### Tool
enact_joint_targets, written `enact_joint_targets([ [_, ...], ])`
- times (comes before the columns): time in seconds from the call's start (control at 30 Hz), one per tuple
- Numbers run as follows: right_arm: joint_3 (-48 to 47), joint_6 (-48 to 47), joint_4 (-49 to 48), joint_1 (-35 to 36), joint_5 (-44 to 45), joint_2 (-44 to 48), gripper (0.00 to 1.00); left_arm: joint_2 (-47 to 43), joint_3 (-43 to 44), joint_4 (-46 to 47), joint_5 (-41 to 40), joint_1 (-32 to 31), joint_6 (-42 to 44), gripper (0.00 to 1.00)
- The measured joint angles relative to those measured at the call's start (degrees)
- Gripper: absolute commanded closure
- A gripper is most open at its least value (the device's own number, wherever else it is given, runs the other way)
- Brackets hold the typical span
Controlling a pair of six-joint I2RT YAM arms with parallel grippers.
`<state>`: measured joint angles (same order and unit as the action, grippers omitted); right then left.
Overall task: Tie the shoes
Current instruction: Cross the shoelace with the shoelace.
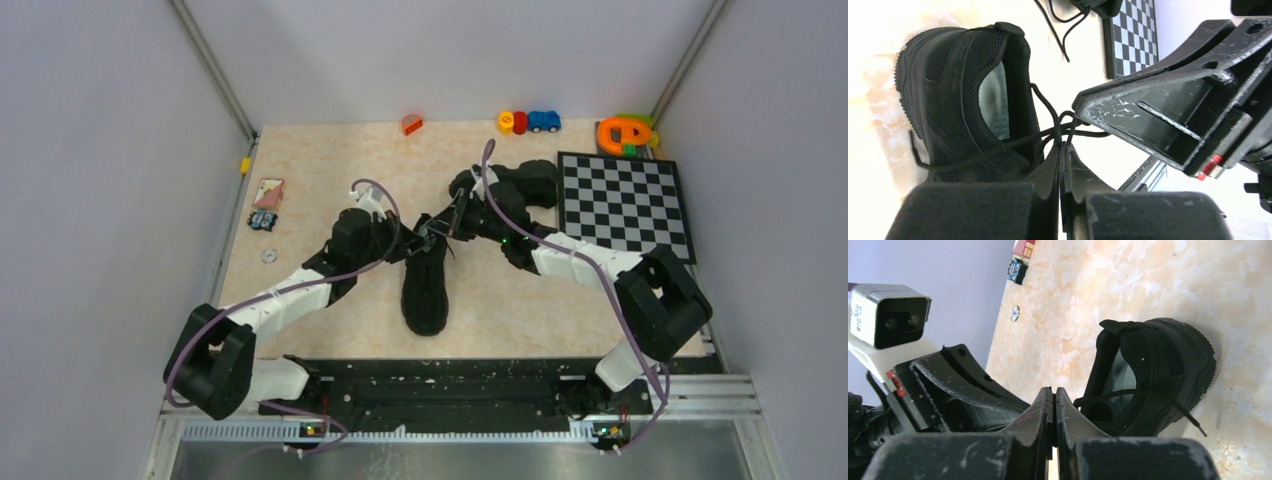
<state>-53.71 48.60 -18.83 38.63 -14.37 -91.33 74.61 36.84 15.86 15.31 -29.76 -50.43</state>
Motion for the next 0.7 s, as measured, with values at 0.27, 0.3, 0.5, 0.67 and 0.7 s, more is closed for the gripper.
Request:
enact_joint_targets([
  [0.27,-0.1,-1.3,0.6,0.2,0.6,0.5,1.0,-3.0,0.0,-3.1,-0.1,0.0,-1.6,1.0],
  [0.3,-0.1,-1.5,0.8,0.3,0.6,0.5,1.0,-3.0,0.0,-3.4,0.0,0.0,-1.9,1.0],
  [0.5,-0.1,-2.1,1.6,0.4,0.6,0.5,1.0,-3.3,0.0,-4.4,0.5,0.0,-2.4,0.94],
  [0.67,-0.1,-2.2,1.7,0.4,0.6,0.5,1.0,-3.5,0.0,-4.5,0.8,0.0,-2.6,0.88],
  [0.7,-0.1,-2.2,1.7,0.4,0.6,0.5,1.0,-3.7,0.0,-4.8,0.9,0.0,-2.7,0.9],
])
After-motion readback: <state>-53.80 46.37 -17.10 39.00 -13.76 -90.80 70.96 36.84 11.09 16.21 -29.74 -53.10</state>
